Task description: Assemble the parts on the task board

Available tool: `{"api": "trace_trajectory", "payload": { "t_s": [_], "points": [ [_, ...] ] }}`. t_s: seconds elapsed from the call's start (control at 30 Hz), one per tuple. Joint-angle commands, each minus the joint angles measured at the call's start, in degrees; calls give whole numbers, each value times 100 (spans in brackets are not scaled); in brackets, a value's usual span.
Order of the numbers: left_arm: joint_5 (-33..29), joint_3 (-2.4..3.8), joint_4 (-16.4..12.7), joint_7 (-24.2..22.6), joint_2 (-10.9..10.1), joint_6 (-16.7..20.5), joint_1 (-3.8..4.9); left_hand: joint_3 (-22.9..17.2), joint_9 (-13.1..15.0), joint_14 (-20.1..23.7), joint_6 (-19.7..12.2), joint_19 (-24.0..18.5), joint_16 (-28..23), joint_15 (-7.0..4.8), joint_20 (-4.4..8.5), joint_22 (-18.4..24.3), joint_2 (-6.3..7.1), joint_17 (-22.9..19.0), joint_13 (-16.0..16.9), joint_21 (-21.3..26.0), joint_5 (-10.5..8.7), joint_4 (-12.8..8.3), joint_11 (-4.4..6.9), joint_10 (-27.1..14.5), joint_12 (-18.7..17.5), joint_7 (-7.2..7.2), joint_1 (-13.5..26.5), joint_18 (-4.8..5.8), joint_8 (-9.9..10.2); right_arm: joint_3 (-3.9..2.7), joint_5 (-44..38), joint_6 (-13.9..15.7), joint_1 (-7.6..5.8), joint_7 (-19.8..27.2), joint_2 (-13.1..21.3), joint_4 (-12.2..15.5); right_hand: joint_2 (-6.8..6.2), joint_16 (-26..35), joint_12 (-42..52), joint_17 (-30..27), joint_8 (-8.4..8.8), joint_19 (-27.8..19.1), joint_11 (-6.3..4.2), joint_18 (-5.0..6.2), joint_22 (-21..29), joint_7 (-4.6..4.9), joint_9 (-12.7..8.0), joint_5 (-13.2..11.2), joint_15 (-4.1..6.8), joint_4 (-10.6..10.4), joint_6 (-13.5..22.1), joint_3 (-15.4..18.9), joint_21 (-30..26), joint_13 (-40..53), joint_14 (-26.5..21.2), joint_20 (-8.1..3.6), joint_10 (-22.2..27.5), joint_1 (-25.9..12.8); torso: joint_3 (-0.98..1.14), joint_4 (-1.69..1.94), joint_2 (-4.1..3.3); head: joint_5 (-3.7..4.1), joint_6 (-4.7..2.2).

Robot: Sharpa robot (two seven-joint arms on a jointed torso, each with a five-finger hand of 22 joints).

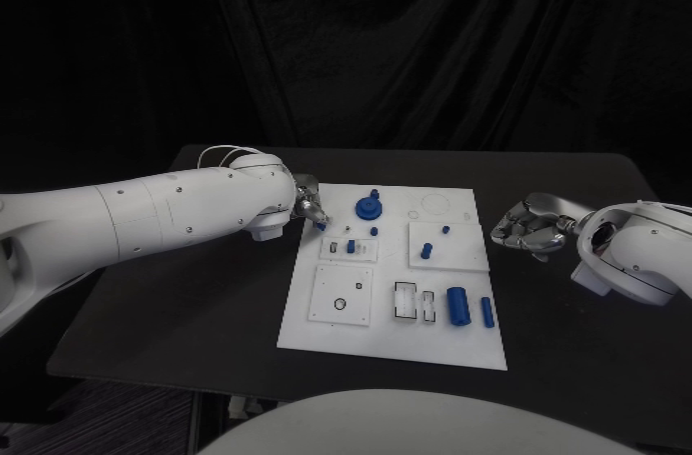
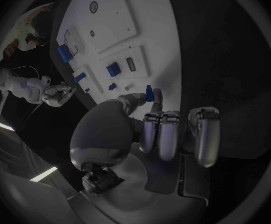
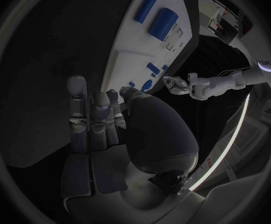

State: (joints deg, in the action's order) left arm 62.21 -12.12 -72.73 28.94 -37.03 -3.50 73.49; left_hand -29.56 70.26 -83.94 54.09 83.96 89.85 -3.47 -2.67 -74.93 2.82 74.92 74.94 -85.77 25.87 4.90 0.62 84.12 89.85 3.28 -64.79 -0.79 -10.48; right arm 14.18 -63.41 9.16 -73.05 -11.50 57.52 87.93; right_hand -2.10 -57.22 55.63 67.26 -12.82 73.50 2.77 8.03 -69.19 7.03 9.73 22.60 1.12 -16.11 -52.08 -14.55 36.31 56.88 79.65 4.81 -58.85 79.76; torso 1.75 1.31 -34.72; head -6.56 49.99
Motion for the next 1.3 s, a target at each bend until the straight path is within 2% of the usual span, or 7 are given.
{"api": "trace_trajectory", "payload": {
  "t_s": [0.03,0.17,0.33,0.63,0.93,1.07,1.3],
  "points": [
    [-18,5,-241,1,-117,361,-6,-82,19,-606,26,392,15,-46,14,-1365,20,1508,1506,7,-33,-42,38,588,15,-15,74,-28,-27,-3,-29,-14,15,-66,13,-7,-28,34,-16,-6,-19,-31,-8,115,4,22,-8,27,3,-2,-5,-44,-39,-1,-48,9,45,50,0,3,1,-8,1],
    [-18,5,-677,-24,-370,487,-5,-141,55,-606,68,387,15,-59,26,-1361,39,1508,1506,19,-75,-29,54,588,15,-34,176,-31,-75,-3,-29,-25,15,-67,16,-21,-28,34,-16,-6,-19,-31,-8,115,4,22,-8,27,3,-2,-5,-44,-39,-1,-48,9,45,50,5,13,16,10,1],
    [-18,4,-902,-56,-471,596,-6,-172,73,-606,83,388,15,-66,32,-1361,42,1508,1506,19,-109,-18,61,588,15,-42,220,-31,-97,-3,-29,-19,15,-59,11,-28,-28,34,-16,-6,-19,-31,-8,115,4,22,-8,27,3,-2,-5,-44,-39,-1,-48,9,45,50,16,22,27,2,1],
    [-18,4,-967,-83,-474,761,-98,-183,95,-606,65,387,15,-75,47,-1360,20,1508,1506,23,-449,65,65,588,15,-42,374,-31,-119,-3,-29,178,18,77,9,-8,-30,-12,17,26,-23,-16,-8,106,-15,22,-7,29,2,0,-9,-48,5,27,-36,10,19,53,12,18,23,1,1],
    [-18,4,-901,-78,-393,846,-225,21,77,-606,76,386,15,-68,44,-1359,-23,1508,1506,28,-472,222,55,588,15,-33,523,-31,-117,-3,-29,514,25,331,17,5,-44,-202,196,135,-83,111,-12,70,-126,14,12,144,14,39,-99,-90,250,140,65,0,-163,119,10,-3,8,-45,1],
    [-18,4,-896,-66,-379,842,-274,120,70,-606,85,385,15,-67,43,-1359,-38,1508,1506,30,-512,264,55,588,15,-32,551,-32,-117,-3,-29,544,26,355,25,12,-46,-202,194,134,-86,119,-13,69,-131,14,13,161,15,41,-102,-96,256,133,68,-1,-162,124,5,14,1,-32,1],
    [-18,4,-895,-62,-366,859,-339,170,66,-606,92,385,15,-67,42,-1358,-51,1508,1506,32,-525,287,54,588,15,-34,562,-32,-118,-3,-29,540,27,345,35,16,-49,-189,179,124,-87,120,-13,70,-130,15,13,174,16,43,-102,-99,249,116,65,-2,-148,128,1,8,-8,-52,1]
  ]
}}
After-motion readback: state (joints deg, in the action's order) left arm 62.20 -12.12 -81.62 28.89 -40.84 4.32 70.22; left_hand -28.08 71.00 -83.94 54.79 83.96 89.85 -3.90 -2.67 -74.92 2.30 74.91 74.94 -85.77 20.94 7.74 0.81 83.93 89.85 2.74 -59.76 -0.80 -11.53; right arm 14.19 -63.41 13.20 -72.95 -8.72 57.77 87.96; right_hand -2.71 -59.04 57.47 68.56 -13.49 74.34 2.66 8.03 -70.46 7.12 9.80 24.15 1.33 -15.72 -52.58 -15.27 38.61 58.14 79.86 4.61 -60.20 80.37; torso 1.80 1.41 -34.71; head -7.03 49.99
